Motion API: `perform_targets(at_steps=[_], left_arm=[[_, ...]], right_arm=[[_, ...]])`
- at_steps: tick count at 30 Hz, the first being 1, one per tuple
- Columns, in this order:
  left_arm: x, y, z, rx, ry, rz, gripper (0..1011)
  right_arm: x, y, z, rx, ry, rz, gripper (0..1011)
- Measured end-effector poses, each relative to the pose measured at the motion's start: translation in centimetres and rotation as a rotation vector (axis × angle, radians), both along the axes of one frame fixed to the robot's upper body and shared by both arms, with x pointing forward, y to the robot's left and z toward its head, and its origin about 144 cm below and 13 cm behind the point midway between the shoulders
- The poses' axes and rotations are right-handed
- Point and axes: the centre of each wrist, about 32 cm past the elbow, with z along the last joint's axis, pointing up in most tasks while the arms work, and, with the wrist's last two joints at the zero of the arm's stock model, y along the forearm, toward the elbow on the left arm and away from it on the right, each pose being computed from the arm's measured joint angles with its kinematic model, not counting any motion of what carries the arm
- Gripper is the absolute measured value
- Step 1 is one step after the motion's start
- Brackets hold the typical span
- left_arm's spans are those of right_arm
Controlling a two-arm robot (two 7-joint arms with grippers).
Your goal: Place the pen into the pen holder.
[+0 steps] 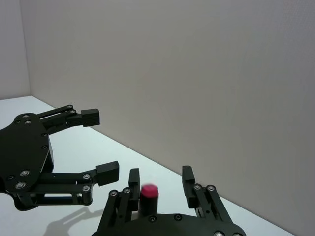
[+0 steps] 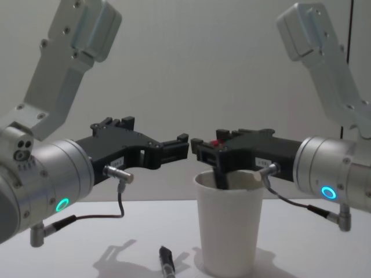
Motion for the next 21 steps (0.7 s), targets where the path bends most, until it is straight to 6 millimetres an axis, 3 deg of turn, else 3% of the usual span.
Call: perform_targets(at_steps=[12,17,21], left_arm=[[0.0,0.0,0.0,0.0,0.0,0.0,1001],[0.0,0.0,0.0,0.0,0.0,-0.001,1001],[0.0,0.01,0.01,-0.001,-0.001,0.001,1001]], right_arm=[[-0.02,-0.08,-0.01,0.0,0.001,-0.001,863],[-0.01,-0.28,0.15,0.0,-0.001,-0.004,970],[-0.1,-0.73,0.6,0.0,-0.007,0.003,1000]])
